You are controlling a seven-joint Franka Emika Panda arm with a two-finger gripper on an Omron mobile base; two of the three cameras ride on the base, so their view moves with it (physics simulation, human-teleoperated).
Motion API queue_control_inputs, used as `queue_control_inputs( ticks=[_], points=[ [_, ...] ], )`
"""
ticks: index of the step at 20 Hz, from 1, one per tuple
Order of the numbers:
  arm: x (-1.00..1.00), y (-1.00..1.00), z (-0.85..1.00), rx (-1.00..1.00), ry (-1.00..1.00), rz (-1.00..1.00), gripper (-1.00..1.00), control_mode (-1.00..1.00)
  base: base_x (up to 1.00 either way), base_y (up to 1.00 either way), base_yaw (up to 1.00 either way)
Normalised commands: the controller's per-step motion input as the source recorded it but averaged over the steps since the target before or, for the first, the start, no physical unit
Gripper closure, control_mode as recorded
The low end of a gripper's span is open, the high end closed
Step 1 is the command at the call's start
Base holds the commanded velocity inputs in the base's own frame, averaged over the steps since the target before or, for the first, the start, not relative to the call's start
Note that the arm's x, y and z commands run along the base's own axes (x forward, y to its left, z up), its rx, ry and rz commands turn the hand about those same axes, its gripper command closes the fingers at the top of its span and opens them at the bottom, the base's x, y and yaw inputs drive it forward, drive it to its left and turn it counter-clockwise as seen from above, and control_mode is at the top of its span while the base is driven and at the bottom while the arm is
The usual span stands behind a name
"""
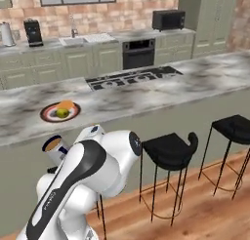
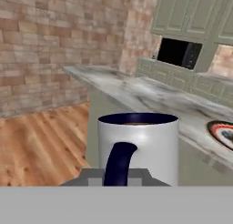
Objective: Pick up the brewed coffee from the coffee machine and place it next to the breakfast plate on the dining counter.
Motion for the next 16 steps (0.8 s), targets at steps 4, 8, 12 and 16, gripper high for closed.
queue_control_inputs(
  ticks=[4,8,12,16],
  points=[
    [0.00,0.00,0.00,0.00,0.00,0.00,1.00,1.00,0.89,-0.31,0.72],
    [0.00,0.00,0.00,0.00,0.00,0.00,1.00,1.00,0.89,-0.32,0.72],
    [0.00,0.00,0.00,0.00,0.00,0.00,1.00,1.00,0.95,-0.38,0.70],
    [0.00,0.00,0.00,0.00,0.00,0.00,1.00,1.00,0.95,-0.40,0.70]
  ],
)
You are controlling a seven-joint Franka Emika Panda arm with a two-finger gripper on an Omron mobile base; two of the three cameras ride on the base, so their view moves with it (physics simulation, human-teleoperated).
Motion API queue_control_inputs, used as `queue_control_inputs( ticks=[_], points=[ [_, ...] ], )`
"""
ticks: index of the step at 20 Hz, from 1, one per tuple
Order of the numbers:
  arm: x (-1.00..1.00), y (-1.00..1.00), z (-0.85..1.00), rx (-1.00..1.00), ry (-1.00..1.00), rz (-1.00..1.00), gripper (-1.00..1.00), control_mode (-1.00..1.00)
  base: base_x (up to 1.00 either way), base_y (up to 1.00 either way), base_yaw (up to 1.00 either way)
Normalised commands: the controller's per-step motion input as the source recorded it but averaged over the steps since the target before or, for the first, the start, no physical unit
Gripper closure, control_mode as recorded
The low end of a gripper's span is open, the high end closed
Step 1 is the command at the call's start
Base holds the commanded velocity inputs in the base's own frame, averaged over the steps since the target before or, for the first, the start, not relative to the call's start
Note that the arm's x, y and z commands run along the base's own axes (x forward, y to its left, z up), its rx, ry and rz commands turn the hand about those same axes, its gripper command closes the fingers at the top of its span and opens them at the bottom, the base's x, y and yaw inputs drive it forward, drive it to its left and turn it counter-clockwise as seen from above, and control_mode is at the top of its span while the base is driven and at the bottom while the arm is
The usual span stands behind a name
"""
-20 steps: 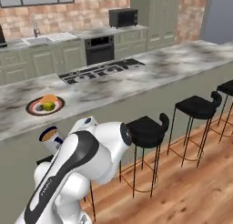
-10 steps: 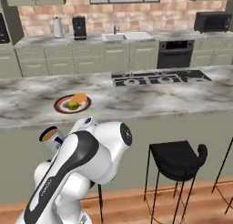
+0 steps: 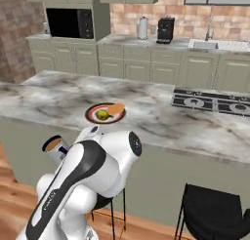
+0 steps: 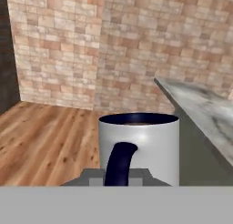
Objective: Pick up the brewed coffee from the coffee machine and place it next to the breakfast plate on the dining counter.
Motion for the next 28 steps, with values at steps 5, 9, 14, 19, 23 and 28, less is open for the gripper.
queue_control_inputs(
  ticks=[5,9,14,19,23,28],
  points=[
    [0.23,-0.26,-0.02,0.05,-0.07,0.16,1.00,-1.00,0.57,-0.27,0.38],
    [0.36,-0.70,0.00,0.06,-0.11,0.14,1.00,-1.00,0.00,0.00,0.00],
    [0.74,-0.48,0.00,0.00,0.00,-0.01,1.00,-1.00,0.00,0.00,0.00],
    [0.80,-0.59,0.00,0.03,-0.06,-0.17,1.00,-1.00,0.00,0.00,0.00],
    [0.78,-0.38,0.00,0.07,-0.07,-0.29,1.00,-1.00,0.00,0.00,0.00],
    [0.78,-0.17,0.00,0.05,-0.01,-0.37,1.00,-1.00,0.00,0.00,0.00]
  ],
)
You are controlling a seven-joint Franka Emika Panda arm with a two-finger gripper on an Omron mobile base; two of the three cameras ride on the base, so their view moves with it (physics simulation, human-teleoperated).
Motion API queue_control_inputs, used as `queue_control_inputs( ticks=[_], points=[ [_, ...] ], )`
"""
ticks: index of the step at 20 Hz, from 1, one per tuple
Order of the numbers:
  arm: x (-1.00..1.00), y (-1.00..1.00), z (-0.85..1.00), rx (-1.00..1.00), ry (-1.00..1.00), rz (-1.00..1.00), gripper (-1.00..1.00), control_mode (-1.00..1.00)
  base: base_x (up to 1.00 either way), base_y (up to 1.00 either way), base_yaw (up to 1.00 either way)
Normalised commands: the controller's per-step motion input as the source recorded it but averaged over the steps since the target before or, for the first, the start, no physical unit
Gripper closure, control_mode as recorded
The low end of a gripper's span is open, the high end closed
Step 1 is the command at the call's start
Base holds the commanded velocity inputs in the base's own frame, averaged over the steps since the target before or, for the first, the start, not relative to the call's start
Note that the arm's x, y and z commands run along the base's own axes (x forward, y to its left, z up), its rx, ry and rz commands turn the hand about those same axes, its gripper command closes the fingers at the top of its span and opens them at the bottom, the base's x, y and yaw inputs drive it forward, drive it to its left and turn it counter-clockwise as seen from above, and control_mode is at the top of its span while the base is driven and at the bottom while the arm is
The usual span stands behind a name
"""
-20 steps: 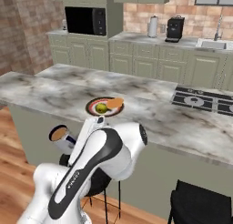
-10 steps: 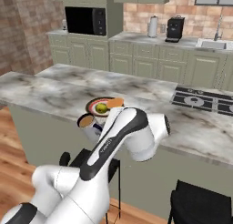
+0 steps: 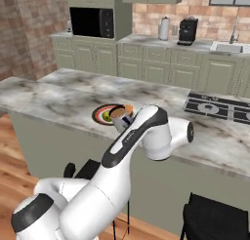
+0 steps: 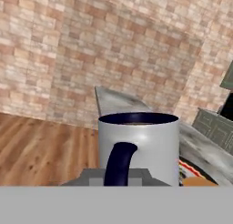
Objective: Pick up the brewed coffee from the coffee machine and place it next to the breakfast plate on the dining counter.
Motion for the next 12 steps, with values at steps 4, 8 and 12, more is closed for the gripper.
queue_control_inputs(
  ticks=[4,8,12],
  points=[
    [0.83,-0.14,0.00,0.04,0.00,-0.32,1.00,-1.00,0.00,0.00,0.00],
    [0.86,-0.13,0.00,0.13,0.00,-0.19,1.00,-1.00,0.00,0.00,0.00],
    [0.82,-0.20,0.00,0.21,0.00,-0.11,1.00,-1.00,0.00,0.00,0.00]
  ],
)
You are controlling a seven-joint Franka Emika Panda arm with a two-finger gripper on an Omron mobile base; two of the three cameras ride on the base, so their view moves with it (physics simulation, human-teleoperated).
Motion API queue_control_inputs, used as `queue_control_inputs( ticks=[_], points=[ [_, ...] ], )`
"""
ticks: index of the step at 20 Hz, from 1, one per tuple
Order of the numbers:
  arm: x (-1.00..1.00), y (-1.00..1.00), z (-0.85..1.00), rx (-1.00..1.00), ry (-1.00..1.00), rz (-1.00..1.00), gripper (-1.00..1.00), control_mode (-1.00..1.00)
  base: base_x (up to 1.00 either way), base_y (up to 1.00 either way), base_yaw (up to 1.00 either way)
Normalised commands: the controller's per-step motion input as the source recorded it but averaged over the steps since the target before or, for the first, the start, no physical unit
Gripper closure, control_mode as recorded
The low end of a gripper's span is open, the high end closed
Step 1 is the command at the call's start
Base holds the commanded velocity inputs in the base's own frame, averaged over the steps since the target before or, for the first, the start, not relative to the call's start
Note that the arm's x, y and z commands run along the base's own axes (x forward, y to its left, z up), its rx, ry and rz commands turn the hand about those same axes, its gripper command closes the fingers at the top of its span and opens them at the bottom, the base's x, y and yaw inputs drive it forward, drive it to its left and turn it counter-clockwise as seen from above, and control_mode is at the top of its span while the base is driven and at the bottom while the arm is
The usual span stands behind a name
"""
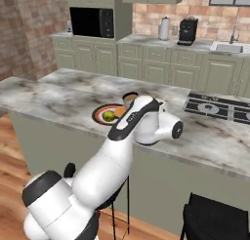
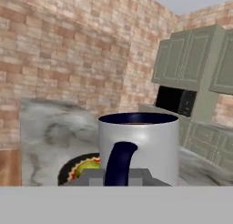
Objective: Pick up the brewed coffee from the coffee machine and place it next to the breakfast plate on the dining counter.
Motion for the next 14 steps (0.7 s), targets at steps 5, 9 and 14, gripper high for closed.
queue_control_inputs(
  ticks=[5,9,14],
  points=[
    [0.70,-0.32,-0.01,0.10,0.00,-0.10,1.00,-1.00,0.00,0.00,0.00],
    [0.58,-0.20,-0.26,0.00,0.05,-0.06,1.00,-1.00,0.00,0.00,0.00],
    [0.46,0.00,-0.48,0.00,0.05,0.00,1.00,-1.00,0.00,0.00,0.00]
  ],
)
